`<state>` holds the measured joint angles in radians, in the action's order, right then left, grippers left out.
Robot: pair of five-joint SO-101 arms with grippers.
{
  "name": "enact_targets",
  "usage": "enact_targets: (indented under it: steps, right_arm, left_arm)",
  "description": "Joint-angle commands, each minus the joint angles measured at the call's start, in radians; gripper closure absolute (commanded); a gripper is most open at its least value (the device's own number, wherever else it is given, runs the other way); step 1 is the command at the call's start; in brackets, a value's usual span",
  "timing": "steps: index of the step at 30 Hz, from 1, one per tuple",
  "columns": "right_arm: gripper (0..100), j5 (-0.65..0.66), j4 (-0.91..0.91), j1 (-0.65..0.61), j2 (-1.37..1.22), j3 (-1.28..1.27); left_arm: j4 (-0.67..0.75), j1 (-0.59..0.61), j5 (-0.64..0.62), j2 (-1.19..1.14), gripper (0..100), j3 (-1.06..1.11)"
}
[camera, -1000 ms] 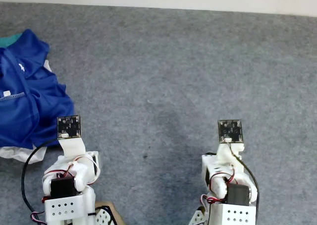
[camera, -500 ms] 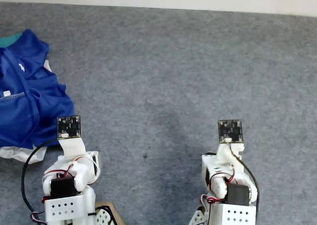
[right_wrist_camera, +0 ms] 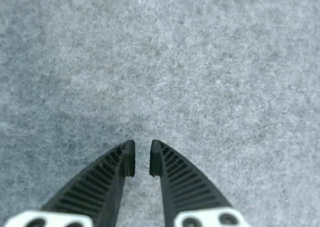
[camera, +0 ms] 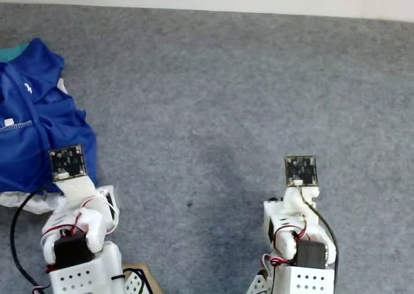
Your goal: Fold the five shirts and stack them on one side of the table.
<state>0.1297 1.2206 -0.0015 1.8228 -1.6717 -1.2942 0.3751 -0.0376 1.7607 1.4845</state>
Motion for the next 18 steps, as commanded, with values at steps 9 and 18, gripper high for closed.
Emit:
enact_targets:
  steps: [9,18]
  right_arm:
    - [92.3,-0.002,0.001,-0.082,0.007,0.145]
    - [92.2,-0.006,0.156,-0.128,-0.070,0.519]
  left_arm:
    - [-0.146,0.012,0.044,-0.013,79,-0.269]
    - [-0.249,0.012,0.123,-0.156,79,-0.503]
